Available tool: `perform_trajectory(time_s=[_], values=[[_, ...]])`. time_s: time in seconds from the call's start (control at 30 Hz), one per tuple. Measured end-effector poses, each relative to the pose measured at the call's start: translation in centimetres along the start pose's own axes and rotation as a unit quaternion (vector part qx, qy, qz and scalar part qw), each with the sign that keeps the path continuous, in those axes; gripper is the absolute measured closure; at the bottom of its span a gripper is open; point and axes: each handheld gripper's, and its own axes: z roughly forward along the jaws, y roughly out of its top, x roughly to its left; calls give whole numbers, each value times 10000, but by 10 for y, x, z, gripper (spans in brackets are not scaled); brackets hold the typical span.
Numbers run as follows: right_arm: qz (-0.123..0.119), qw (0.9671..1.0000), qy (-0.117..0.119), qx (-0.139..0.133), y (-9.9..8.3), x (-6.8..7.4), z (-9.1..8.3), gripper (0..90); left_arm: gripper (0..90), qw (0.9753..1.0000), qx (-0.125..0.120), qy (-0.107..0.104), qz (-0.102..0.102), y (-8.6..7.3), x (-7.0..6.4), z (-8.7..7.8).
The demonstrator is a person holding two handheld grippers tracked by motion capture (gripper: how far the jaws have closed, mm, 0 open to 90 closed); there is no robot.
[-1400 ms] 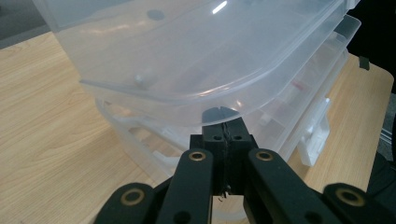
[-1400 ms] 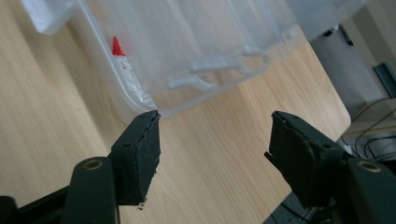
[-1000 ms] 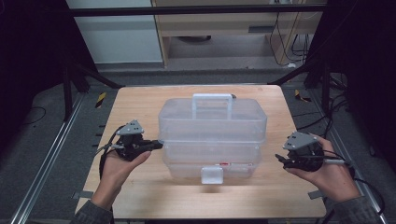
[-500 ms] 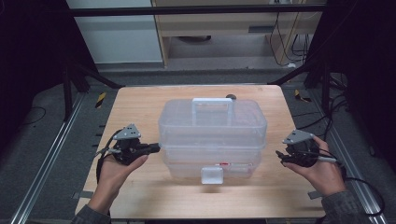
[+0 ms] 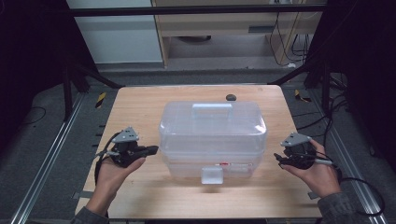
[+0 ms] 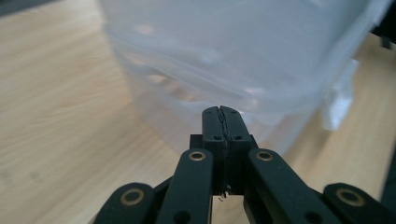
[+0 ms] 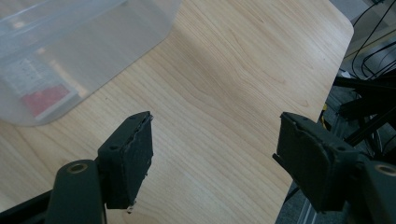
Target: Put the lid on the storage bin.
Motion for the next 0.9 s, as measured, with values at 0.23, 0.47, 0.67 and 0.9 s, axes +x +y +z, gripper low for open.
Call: perform_trajectory(time_s=[0.23,0.47,0.67,0.9], values=[[595,9981,-84,-133,0,-8,34,253,895,9898,326,1373,-189,-24,55,9],[1341,9906,-211,-165,-6,-22,76,251,892,9812,654,1789,-298,-47,82,40],[1789,9835,-116,-227,-12,-23,96,222,499,9717,663,2140,-742,-64,96,65],[2053,9783,-77,-257,-17,-18,109,160,250,9691,666,2108,-1090,-75,101,81]])
